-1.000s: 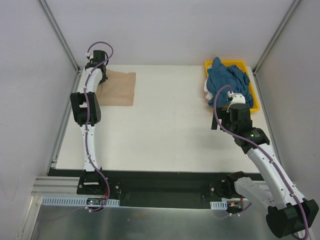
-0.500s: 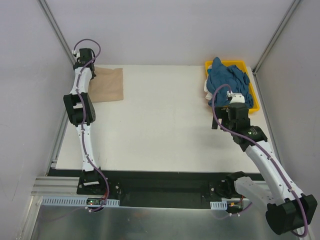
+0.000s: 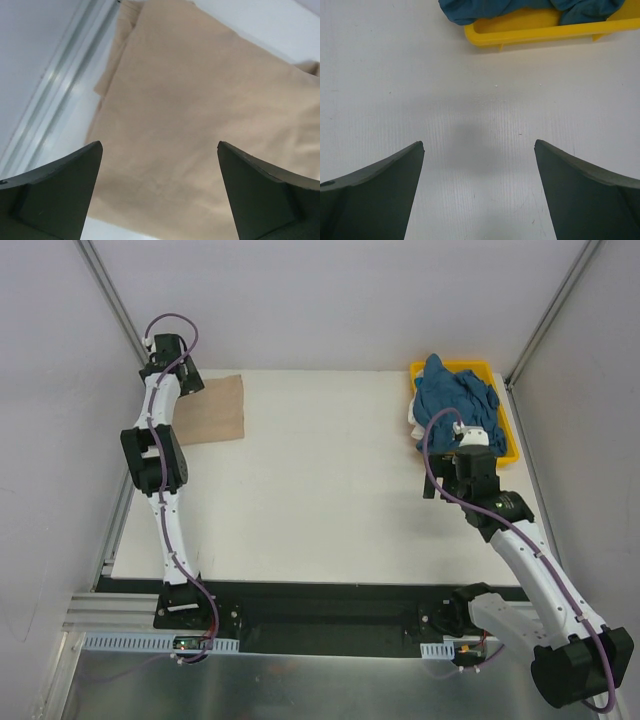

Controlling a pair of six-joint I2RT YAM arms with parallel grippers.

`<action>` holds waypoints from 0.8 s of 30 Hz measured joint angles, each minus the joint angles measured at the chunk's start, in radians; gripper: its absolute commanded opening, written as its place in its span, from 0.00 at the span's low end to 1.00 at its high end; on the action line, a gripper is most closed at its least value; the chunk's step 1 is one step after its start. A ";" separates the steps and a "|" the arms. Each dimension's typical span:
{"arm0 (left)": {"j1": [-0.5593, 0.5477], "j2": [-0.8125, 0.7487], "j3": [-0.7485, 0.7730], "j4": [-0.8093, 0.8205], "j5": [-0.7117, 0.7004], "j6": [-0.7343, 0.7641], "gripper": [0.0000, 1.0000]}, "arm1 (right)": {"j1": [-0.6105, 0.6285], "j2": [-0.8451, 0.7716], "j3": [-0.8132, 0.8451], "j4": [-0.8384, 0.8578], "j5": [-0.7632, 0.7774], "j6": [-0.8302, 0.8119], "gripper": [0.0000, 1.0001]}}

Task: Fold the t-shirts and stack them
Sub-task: Put the neatly folded tshirt into the corner of the board with the left arm

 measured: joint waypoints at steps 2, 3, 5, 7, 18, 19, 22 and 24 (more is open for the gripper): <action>-0.008 -0.064 -0.071 0.003 0.055 -0.031 0.99 | 0.000 -0.001 0.000 0.001 0.002 0.002 0.96; -0.015 -0.100 -0.110 0.003 0.077 -0.051 0.99 | 0.000 -0.001 0.000 0.001 0.003 0.004 0.97; -0.039 -0.165 -0.172 0.006 0.103 -0.077 0.99 | -0.001 -0.001 0.000 0.001 0.003 0.008 0.97; -0.087 -0.244 -0.248 0.009 0.119 -0.108 0.99 | -0.001 -0.001 0.000 0.005 0.002 0.017 0.96; -0.458 -0.770 -0.813 0.047 0.093 -0.262 0.99 | -0.010 -0.097 -0.065 0.089 -0.053 0.093 0.96; -0.486 -0.838 -0.876 0.043 0.079 -0.276 0.99 | -0.010 -0.116 -0.083 0.100 -0.060 0.103 0.96; -0.559 -1.043 -1.065 0.058 0.039 -0.311 0.99 | -0.011 -0.166 -0.138 0.124 -0.081 0.129 0.97; -0.600 -1.180 -1.196 0.075 0.018 -0.335 0.99 | -0.012 -0.193 -0.182 0.148 -0.098 0.140 0.96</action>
